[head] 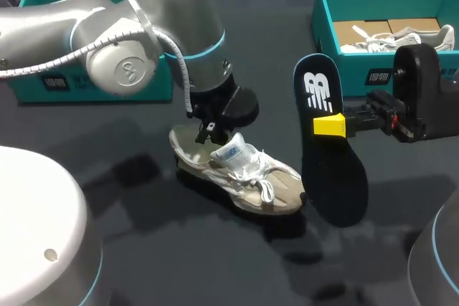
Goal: Take the shoe out of the shoebox, open the shoe tongue, remove and reinsert the insole, then place the shoe into the shoebox
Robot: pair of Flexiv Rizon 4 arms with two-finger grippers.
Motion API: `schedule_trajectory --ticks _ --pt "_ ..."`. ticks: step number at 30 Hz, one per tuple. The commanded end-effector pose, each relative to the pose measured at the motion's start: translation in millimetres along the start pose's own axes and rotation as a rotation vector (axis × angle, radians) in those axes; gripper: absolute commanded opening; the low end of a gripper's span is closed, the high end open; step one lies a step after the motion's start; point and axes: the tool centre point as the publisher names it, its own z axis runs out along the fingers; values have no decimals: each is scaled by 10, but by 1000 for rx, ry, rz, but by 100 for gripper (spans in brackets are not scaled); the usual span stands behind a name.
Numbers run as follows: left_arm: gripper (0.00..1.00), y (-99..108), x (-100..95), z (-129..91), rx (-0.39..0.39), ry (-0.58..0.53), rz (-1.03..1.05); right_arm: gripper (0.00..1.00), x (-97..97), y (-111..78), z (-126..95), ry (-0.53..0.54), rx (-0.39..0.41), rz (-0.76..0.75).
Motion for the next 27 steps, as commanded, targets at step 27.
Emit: schedule_trajectory --ticks 27 --pt "0 -7 -48 -204 -122 54 775 0 15 -9 6 -4 0 1"
